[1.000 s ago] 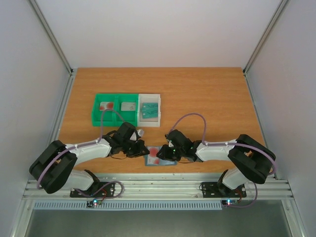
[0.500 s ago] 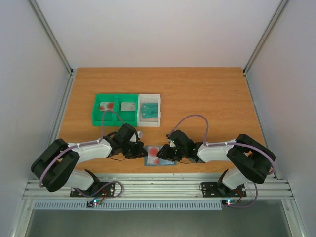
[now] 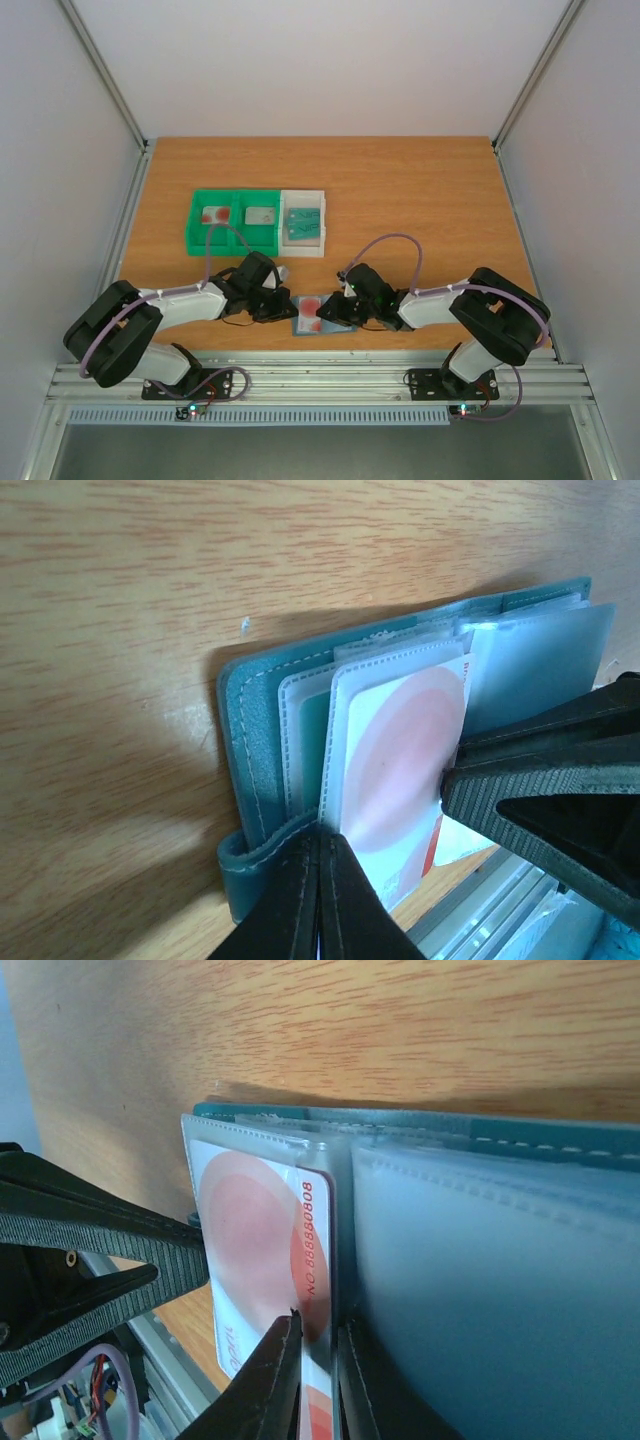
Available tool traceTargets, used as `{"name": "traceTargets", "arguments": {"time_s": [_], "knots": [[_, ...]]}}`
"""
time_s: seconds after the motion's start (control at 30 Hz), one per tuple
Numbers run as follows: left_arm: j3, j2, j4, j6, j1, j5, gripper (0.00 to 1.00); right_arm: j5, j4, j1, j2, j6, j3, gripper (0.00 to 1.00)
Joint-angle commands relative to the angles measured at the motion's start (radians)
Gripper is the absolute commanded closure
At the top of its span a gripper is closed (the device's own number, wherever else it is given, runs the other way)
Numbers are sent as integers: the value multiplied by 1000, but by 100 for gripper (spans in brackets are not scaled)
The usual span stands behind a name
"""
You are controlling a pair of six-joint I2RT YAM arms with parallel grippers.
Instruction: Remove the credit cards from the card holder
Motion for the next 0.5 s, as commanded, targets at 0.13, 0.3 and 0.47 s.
{"name": "traceTargets", "arguments": {"time_s": [0.13, 0.3, 0.47], "knots": [[-26, 16, -5, 21, -4, -51, 99, 19, 71, -12, -8, 22, -58, 99], [-27, 25, -22, 29, -5, -82, 99, 13, 83, -42, -39, 28, -97, 99], [-33, 21, -20, 25, -5, -101, 99, 0, 106, -53, -49, 30, -127, 99]]}}
